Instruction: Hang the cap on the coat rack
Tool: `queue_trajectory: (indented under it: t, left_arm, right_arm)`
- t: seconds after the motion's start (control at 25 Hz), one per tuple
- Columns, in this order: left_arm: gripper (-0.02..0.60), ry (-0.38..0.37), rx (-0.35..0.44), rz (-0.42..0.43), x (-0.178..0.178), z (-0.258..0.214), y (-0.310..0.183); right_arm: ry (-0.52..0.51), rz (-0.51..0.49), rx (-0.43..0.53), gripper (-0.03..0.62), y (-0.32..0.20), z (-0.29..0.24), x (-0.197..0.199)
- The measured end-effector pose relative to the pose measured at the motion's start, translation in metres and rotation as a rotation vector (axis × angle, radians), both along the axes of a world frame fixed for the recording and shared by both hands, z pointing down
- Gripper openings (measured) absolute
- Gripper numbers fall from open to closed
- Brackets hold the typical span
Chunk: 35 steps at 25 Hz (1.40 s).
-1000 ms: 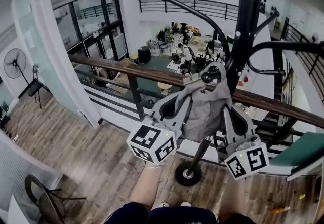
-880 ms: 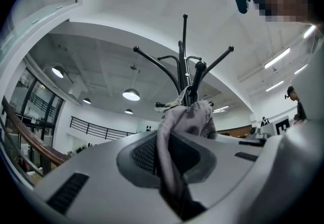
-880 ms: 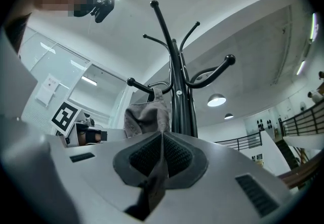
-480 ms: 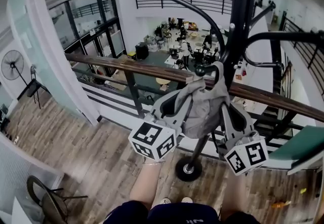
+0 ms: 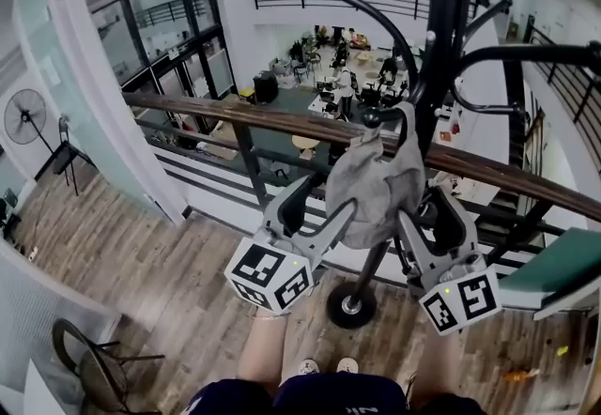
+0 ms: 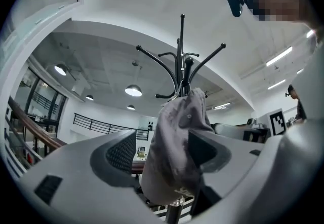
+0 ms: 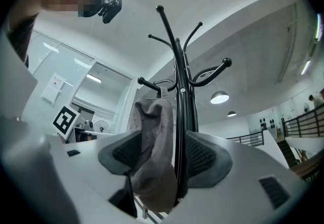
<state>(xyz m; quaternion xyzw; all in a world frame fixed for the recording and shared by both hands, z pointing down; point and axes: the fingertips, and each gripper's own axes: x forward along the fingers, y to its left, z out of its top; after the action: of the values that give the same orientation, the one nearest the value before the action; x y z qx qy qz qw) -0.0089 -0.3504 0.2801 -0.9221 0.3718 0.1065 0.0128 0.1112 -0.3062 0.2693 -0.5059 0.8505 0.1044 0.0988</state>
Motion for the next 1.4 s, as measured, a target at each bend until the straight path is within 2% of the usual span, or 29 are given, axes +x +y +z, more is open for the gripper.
queue_trajectory:
  t: [0.08,0.2,0.28,0.48,0.72,0.92,1.24,1.32,1.4]
  left_arm:
    - [0.304,0.016,-0.011,-0.026,-0.008,0.006,0.007]
    - [0.304,0.098,-0.009,-0.094,-0.029,0.007,0.021]
    - [0.304,0.123,-0.014,-0.13,-0.039,0.014,0.03]
    - [0.304,0.051,-0.084,-0.125,-0.037,0.051,0.04]
    - [0.304,-0.056,-0.152,-0.139,-0.031,0.117,0.052]
    - [0.304,-0.092,-0.193,-0.117,-0.026,0.159,0.068]
    - [0.304,-0.135,-0.232,-0.124,-0.026,0.208,0.084]
    - [0.304,-0.127,-0.237,-0.126,-0.029,0.212,0.087]
    - [0.304,-0.128,-0.251,-0.123,-0.031,0.216,0.088]
  right_arm:
    - [0.007,0.021,-0.016,0.282,0.006,0.009,0.004]
    - [-0.01,0.044,-0.027,0.285,0.014,0.021,0.01]
    - [-0.023,0.062,-0.028,0.285,0.02,0.027,0.015]
    - [-0.029,0.1,-0.058,0.281,0.033,0.056,0.021]
    - [0.022,0.106,-0.182,0.281,0.044,0.118,0.006]
    - [0.064,0.119,-0.223,0.279,0.052,0.152,-0.007]
    - [0.154,0.205,-0.147,0.273,0.058,0.166,-0.009]
    - [0.15,0.231,-0.168,0.273,0.063,0.174,-0.006]
    - [0.097,0.244,-0.227,0.275,0.066,0.191,-0.004]
